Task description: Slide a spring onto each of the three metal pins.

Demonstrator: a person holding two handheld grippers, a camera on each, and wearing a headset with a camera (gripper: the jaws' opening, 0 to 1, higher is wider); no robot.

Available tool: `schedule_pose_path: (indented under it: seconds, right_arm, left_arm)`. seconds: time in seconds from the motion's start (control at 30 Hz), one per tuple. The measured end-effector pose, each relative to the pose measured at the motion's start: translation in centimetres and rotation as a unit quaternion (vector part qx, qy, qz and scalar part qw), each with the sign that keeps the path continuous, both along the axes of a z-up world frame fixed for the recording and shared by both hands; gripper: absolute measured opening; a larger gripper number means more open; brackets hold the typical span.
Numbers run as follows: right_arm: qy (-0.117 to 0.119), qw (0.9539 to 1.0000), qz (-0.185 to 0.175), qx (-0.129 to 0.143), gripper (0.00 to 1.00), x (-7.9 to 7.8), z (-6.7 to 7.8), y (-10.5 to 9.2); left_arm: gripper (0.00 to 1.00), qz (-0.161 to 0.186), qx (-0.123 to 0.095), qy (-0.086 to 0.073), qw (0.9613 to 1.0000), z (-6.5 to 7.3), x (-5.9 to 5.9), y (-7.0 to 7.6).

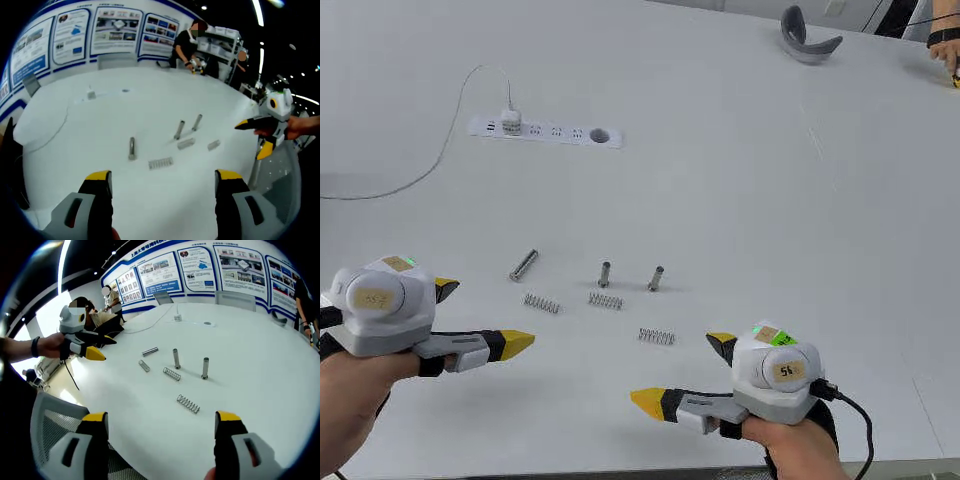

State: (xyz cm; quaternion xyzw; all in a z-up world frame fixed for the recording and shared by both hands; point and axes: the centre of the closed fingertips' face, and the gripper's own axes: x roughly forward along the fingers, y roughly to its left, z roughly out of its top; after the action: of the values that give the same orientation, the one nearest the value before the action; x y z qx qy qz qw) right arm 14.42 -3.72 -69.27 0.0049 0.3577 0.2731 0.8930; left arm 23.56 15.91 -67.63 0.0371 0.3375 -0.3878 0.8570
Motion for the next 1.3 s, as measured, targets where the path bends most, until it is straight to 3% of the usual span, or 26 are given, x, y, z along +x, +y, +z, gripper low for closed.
schedule_pose_path:
  seconds: [0.37,0.87,1.3]
  right_arm:
    - [0.005,1.0,0.001,-0.003,0.9,-0.1,-0.1,-0.2]
    - [0.013,0.9999,0.001,-0.004,0.9,-0.3,-0.4,-0.2]
    - [0.019,0.9998,0.001,-0.005,0.9,-0.7,-0.9,-0.3]
  left_arm:
    - [0.86,-0.013,0.003,0.007,0.9999,-0.7,1.9,-0.7]
    - [0.82,-0.037,0.031,0.018,0.9987,-2.4,4.0,-1.3]
    - [0.79,-0.037,0.043,0.025,0.9981,-3.9,6.3,-1.5]
